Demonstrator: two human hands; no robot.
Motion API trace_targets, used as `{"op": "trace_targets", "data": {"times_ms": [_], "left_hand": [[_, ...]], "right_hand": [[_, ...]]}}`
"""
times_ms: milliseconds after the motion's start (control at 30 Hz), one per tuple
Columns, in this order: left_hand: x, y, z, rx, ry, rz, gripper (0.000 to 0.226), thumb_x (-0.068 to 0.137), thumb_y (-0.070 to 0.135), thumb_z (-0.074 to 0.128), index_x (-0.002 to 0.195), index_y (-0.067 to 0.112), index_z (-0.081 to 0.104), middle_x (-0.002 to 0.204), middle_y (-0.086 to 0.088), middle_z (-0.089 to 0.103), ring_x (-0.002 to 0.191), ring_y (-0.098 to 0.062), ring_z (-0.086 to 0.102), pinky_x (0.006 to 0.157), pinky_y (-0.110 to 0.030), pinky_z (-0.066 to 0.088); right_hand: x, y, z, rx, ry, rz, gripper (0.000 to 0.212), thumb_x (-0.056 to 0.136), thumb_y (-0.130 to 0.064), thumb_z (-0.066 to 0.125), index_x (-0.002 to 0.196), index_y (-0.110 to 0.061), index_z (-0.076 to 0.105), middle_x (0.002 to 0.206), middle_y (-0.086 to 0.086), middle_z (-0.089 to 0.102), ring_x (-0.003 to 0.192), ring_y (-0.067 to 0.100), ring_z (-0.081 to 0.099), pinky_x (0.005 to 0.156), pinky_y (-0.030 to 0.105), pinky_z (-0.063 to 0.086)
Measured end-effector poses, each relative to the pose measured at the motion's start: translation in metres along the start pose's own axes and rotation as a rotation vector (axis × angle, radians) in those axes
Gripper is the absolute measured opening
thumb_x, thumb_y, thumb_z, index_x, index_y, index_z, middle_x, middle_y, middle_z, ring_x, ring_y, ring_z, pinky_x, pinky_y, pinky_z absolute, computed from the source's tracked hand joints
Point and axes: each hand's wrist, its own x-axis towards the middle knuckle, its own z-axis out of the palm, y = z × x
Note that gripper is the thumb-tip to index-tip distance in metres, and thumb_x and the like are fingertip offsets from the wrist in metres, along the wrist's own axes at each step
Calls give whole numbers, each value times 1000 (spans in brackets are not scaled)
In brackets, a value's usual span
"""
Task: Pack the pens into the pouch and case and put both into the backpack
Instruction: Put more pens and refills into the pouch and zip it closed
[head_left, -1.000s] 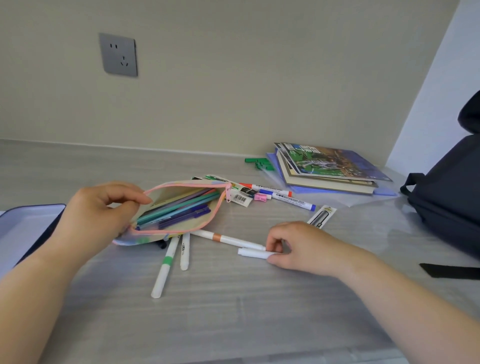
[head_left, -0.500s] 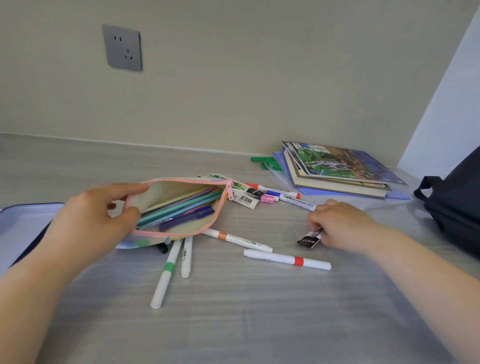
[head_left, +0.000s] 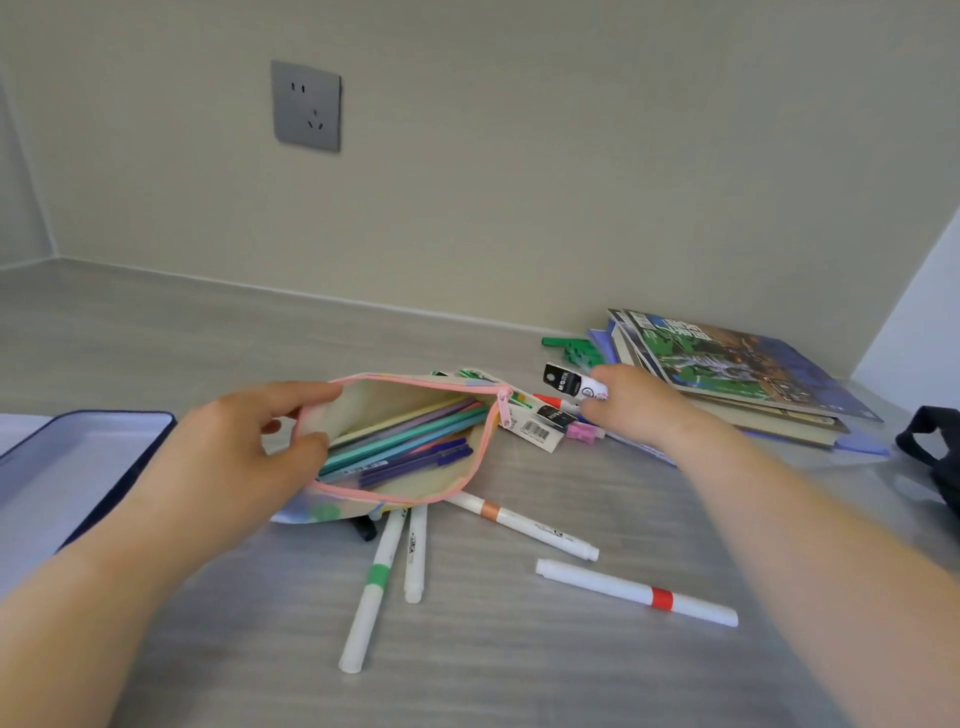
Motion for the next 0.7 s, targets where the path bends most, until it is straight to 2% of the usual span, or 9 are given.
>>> {"op": "trace_targets", "data": {"times_ms": [133, 233, 333, 367, 467, 567, 633, 667, 700], "left_hand": [[1, -5, -3, -42, -13, -21, 41, 76, 16, 58, 83, 56, 52, 80, 28, 59, 80, 3, 55, 59, -14, 39], [3, -8, -3, -26, -7, -9, 45, 76, 13, 58, 79, 57, 51, 62, 29, 64, 70, -2, 59, 54, -9, 41], [5, -9, -3, -27, -2, 13, 47, 76, 10, 58, 74, 57, 49, 67, 49, 54, 70, 8, 57, 56, 2, 39], [5, -10, -3, -33, -4, 14, 48, 76, 9, 57, 75, 56, 50, 67, 49, 54, 71, 10, 55, 56, 3, 38], [5, -10, -3, -45, -9, 7, 44, 76, 9, 57, 79, 53, 54, 64, 47, 55, 68, -3, 60, 56, 3, 38], [5, -10, -3, -53, -2, 9, 45, 76, 9, 57, 78, 54, 53, 63, 47, 55, 68, 2, 59, 55, 3, 38], [6, -10, -4, -58, 4, 15, 48, 76, 8, 58, 75, 55, 51, 63, 48, 54, 66, 8, 58, 54, 4, 37], [6, -10, -4, -61, 6, 18, 48, 76, 8, 58, 75, 55, 50, 65, 48, 54, 65, 13, 56, 53, 4, 37], [6, -10, -4, -65, 7, 19, 49, 76, 8, 57, 74, 56, 50, 68, 48, 54, 65, 16, 55, 53, 4, 36]], "right_hand": [[29, -22, 15, 44, -68, 39, 19, 82, -33, 60, 81, -14, 58, 79, 3, 56, 80, 24, 55, 59, 26, 37], [44, -29, 24, -32, -124, 44, 22, 80, -33, 62, 79, -14, 51, 94, 12, 64, 78, 24, 54, 56, 26, 35], [50, -34, 27, -20, -149, 34, 26, 77, -27, 66, 94, -10, 55, 106, 14, 64, 86, 26, 57, 68, 29, 42], [51, -35, 29, 8, -160, 37, 29, 77, -24, 66, 100, -10, 55, 107, 13, 64, 88, 27, 59, 71, 31, 45], [50, -36, 31, 74, -142, 2, 30, 78, -13, 63, 107, -10, 55, 107, 13, 65, 82, 24, 57, 69, 28, 43], [47, -35, 27, 166, -106, -9, 39, 79, -8, 58, 117, -12, 51, 109, 11, 63, 95, 27, 59, 74, 28, 43], [43, -34, 20, 234, -86, -28, 29, 79, -6, 56, 107, -13, 54, 97, 8, 62, 89, 26, 58, 71, 28, 43], [39, -32, 15, 255, -71, -33, 15, 79, -6, 55, 90, -15, 56, 82, 5, 60, 78, 24, 56, 63, 27, 41], [35, -30, 8, 262, -56, -24, 14, 79, -6, 54, 71, -18, 52, 67, 1, 53, 65, 21, 51, 54, 25, 38]]}}
